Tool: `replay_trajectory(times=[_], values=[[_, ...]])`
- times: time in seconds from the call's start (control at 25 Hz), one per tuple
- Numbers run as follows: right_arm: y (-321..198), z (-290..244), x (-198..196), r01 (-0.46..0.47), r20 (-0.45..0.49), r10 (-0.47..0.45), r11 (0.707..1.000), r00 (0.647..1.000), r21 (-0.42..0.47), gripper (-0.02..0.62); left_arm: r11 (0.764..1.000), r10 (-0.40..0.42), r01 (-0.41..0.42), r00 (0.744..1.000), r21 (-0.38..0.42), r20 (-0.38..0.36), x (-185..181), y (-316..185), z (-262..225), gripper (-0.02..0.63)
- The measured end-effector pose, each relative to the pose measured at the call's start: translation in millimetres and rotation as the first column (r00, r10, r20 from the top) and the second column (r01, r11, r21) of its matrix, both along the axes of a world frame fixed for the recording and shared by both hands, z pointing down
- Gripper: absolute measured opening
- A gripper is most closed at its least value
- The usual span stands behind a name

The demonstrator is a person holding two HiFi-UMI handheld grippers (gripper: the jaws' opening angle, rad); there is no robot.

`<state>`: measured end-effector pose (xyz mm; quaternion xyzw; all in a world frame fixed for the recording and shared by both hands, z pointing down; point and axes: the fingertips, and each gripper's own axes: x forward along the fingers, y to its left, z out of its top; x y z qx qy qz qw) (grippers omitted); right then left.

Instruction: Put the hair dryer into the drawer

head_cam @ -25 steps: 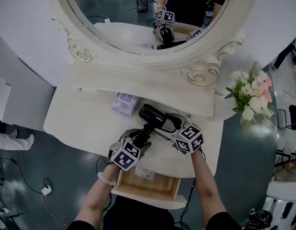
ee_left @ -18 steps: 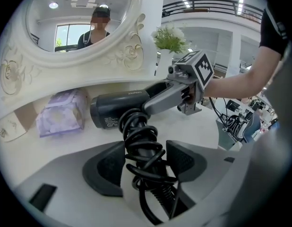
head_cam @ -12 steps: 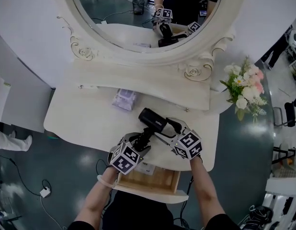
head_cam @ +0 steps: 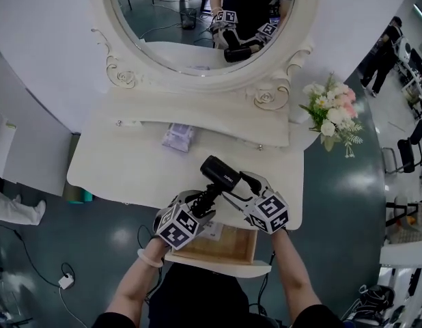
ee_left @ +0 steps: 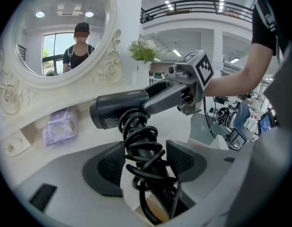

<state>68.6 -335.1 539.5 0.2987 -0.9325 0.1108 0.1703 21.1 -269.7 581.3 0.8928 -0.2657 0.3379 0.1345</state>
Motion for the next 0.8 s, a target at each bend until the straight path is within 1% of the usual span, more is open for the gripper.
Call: replay_trajectory(times=[0.16, 0.32, 0.44, 0.64, 0.8], values=[[23, -7, -1, -0.034, -0.01, 0.034, 0.999, 0.999, -0.004, 0.318, 0.999, 0.034, -0.034, 0.999, 0.007, -0.001, -3, 21, -7, 0.29], [45, -15, -2, -0.064, -0.028, 0.064, 0.998, 0.998, 0.0, 0.318, 0.998, 0.065, -0.065, 0.998, 0.008, -0.02, -6, 42, -14, 0.29], [62, -20, -3, -0.1, -0.027, 0.1, 0.995, 0.995, 0.0, 0.318, 0.994, 0.105, -0.105, 0.994, 0.016, -0.018, -8, 57, -19, 0.29], [92, -22, 3, -0.176, -0.028, 0.175, 0.984, 0.984, 0.001, 0.318, 0.983, 0.182, -0.182, 0.983, 0.019, -0.022, -7, 82, -21, 0.29], [118, -17, 13, -0.24, -0.029, 0.24, 0.971, 0.97, -0.01, 0.318, 0.968, 0.249, -0.249, 0.968, 0.014, -0.019, -1, 104, -17, 0.29]])
